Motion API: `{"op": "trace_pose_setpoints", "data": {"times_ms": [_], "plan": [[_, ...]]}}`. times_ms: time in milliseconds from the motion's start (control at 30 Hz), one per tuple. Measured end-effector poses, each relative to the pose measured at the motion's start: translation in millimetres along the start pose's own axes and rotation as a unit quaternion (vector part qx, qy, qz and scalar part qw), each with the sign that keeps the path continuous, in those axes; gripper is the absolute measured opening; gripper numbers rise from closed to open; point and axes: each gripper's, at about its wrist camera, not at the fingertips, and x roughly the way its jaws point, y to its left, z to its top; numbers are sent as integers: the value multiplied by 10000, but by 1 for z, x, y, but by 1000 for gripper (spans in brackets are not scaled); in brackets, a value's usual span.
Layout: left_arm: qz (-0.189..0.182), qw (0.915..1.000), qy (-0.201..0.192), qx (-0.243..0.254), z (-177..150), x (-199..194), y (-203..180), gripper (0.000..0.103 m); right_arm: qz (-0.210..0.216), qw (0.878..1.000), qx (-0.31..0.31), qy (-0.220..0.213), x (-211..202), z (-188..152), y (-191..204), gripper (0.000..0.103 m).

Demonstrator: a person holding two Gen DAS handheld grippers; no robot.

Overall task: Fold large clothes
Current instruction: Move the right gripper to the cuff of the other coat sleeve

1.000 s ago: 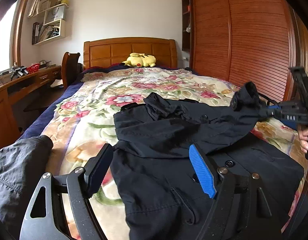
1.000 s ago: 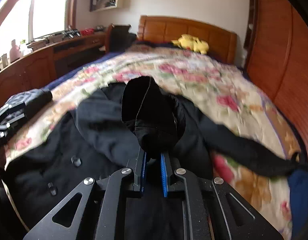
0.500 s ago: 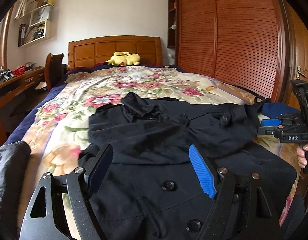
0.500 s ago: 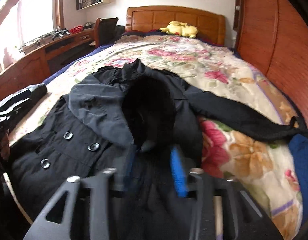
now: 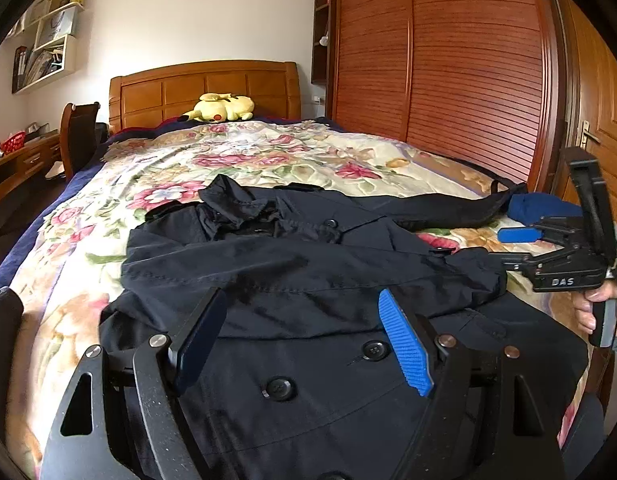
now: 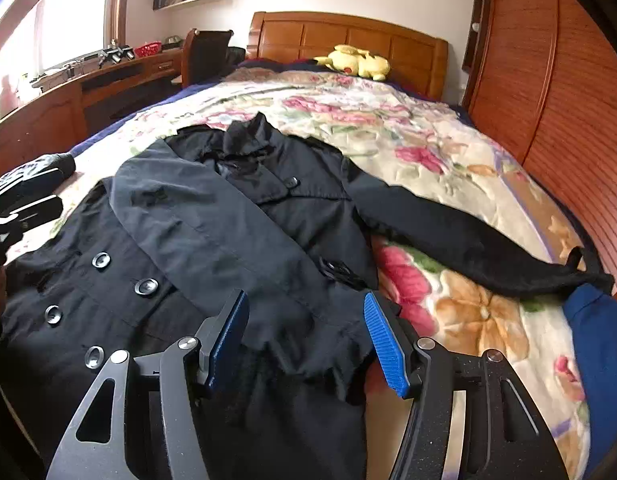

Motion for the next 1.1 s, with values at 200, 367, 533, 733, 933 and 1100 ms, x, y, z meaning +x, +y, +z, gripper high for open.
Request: {"op": "trace_pose_setpoints", "data": {"times_ms": [200,367,533,733,933,1100], "plan": [[8,10000,34,43,1,14,-20,79,-12,9999,133,38,18,-2,-24,62],[94,9999,118,3,-5,31,-26,79,-146,9996,203,108,27,-6,-51,62],[-52,9996,140,-239,-7,39,-22,80,-486,9983,275,190,26,-13,-85,62],[-219,9989,245,-341,-11,46,-23,82,-841,9944,562,295,32,-12,-123,62],[-157,9991,340,-197,-14,52,-29,82,-1175,9887,904,213,29,10,-163,62],[-113,9991,357,-175,-15,53,-30,82,-1647,9793,1160,193,28,30,-202,62]]}}
